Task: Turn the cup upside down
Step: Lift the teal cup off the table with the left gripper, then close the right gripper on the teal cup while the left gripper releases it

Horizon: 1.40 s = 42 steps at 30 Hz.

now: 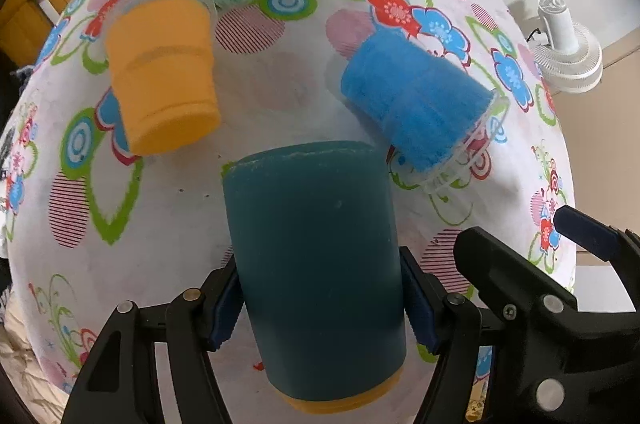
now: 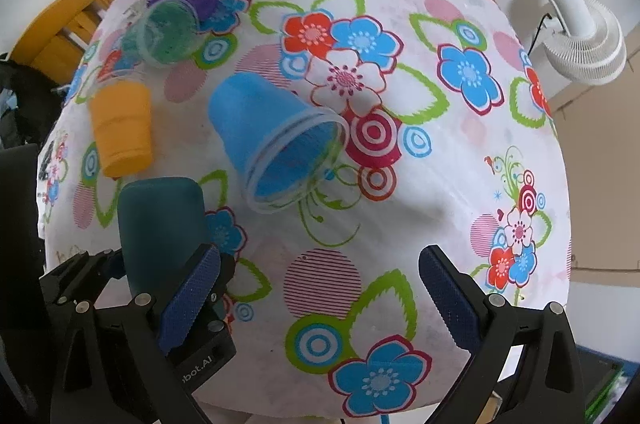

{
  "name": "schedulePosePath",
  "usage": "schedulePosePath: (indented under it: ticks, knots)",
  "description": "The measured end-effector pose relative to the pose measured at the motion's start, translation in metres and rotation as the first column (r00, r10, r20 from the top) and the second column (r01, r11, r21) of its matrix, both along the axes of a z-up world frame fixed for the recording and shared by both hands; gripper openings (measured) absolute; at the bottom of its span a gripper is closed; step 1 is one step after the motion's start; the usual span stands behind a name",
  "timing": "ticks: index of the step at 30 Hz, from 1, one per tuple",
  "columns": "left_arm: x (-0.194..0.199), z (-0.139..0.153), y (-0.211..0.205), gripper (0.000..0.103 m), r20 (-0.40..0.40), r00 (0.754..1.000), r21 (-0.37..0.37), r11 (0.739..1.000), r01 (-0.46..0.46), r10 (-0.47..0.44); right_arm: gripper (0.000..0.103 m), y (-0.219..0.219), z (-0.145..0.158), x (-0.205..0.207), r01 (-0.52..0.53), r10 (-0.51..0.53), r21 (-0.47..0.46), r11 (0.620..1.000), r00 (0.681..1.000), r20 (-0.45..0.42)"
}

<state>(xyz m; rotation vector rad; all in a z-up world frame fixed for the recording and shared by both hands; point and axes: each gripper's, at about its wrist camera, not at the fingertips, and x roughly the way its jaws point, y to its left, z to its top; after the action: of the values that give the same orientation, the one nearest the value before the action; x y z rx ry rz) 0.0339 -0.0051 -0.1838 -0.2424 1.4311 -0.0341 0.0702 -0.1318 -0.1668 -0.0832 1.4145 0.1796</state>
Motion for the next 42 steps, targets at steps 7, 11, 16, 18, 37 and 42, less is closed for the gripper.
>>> schedulePosePath:
  ticks: [7, 11, 16, 18, 37, 42]
  knots:
    - [0.005, -0.008, -0.003, 0.071, -0.017, 1.0, 0.003, 1.0, -0.014, 0.014, 0.102, -0.003, -0.011, 0.009, 0.006, -0.006, -0.008, 1.0, 1.0, -0.027]
    - [0.007, -0.002, -0.002, 0.083, -0.012, 1.0, -0.011, 1.0, -0.014, 0.014, 0.102, -0.001, -0.005, 0.011, 0.002, -0.001, 0.007, 1.0, 1.0, -0.018]
    - [0.006, 0.021, -0.005, 0.098, 0.004, 0.998, 0.017, 0.998, 0.061, -0.061, 0.102, 0.005, 0.008, 0.008, -0.011, 0.011, -0.002, 1.0, 1.0, -0.001]
    - [0.003, 0.032, -0.005, 0.098, 0.017, 0.997, 0.037, 0.996, 0.081, -0.082, 0.102, 0.007, 0.016, 0.005, -0.007, 0.007, 0.009, 1.0, 1.0, 0.007]
    - [-0.02, 0.111, 0.029, 0.098, 0.16, 0.964, 0.23, 0.958, 0.171, -0.211, 0.101, 0.037, 0.087, -0.031, 0.023, -0.035, 0.076, 0.997, 0.987, 0.154]
    - [-0.024, 0.108, 0.043, 0.098, 0.151, 0.963, 0.24, 0.953, 0.184, -0.224, 0.101, 0.049, 0.08, -0.032, 0.015, -0.025, 0.067, 0.998, 0.99, 0.139]
